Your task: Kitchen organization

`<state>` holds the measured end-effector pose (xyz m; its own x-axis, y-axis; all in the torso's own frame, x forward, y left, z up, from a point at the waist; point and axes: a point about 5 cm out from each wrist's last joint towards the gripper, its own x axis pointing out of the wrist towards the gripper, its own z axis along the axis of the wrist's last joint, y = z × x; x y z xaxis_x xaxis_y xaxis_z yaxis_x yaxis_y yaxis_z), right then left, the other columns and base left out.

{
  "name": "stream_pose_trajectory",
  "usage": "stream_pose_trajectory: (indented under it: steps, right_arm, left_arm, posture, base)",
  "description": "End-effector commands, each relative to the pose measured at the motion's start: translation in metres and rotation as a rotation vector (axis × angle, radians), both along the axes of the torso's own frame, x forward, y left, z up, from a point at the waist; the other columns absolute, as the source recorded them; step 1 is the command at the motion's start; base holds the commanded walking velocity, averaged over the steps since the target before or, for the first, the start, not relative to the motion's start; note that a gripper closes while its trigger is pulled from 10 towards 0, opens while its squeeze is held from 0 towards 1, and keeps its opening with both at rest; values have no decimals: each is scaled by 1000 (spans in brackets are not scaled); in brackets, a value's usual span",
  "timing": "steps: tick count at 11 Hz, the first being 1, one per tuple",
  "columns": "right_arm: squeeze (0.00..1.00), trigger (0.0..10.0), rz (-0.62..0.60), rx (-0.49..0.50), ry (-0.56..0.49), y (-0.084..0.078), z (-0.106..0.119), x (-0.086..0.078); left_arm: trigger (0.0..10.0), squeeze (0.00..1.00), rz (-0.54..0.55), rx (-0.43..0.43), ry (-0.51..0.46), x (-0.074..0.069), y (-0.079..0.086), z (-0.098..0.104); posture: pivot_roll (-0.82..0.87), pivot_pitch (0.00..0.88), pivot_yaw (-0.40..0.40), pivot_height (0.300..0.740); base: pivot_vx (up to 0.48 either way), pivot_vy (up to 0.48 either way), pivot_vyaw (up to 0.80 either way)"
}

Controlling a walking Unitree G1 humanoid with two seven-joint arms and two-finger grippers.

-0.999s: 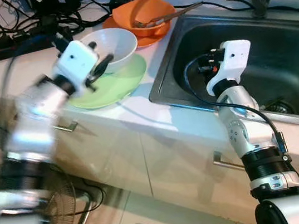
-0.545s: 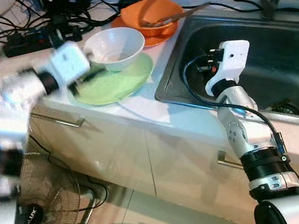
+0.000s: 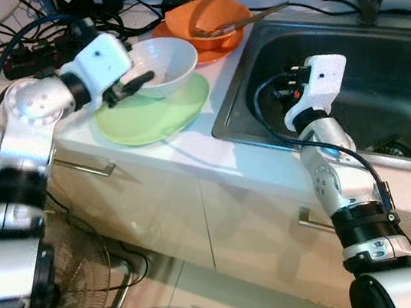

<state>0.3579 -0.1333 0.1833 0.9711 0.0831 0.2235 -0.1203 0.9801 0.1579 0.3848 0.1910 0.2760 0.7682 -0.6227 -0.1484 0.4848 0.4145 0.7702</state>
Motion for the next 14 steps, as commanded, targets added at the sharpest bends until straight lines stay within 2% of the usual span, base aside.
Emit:
stream_pose_trajectory:
  steps: [1, 3, 6, 8, 10, 12, 14]
  right_arm:
    - [0, 10000, -4, 7, -14, 0, 4, 1]
    - [0, 10000, -4, 12, -14, 2, 3, 1]
    - [0, 10000, -3, 17, -8, 3, 0, -1]
    - [0, 10000, -6, 16, -11, 2, 0, -1]
    - [0, 10000, -7, 14, -14, 0, 1, -2]
    - [0, 10000, -10, 12, -13, 0, 0, -3]
    - [0, 10000, -16, 10, -13, -3, 0, -4]
  left_arm:
    - [10000, 4, -15, 45, 0, 2, -2, 2]
    - [10000, 0, -28, 84, 59, 5, -2, -1]
    - [10000, 0, 5, 141, 80, 11, -3, -12]
    - [10000, 0, 44, 217, 83, 14, -8, -31]
    - [10000, 0, 32, 240, 115, 14, -19, -51]
    - [10000, 0, 77, 257, 84, 17, -23, -55]
    - [10000, 0, 123, 309, 49, 20, -24, -58]
  posture:
    - [97, 88, 59, 740]
    - [95, 88, 68, 740]
    - [89, 88, 76, 740]
    - [80, 82, 77, 740]
    - [68, 72, 78, 740]
    - [59, 67, 77, 740]
    - [54, 63, 76, 740]
  base:
    - [0, 0, 0]
    - [0, 0, 0]
    - [0, 0, 0]
    - [0, 0, 0]
    - [0, 0, 0]
    - [0, 0, 0]
    - [0, 0, 0]
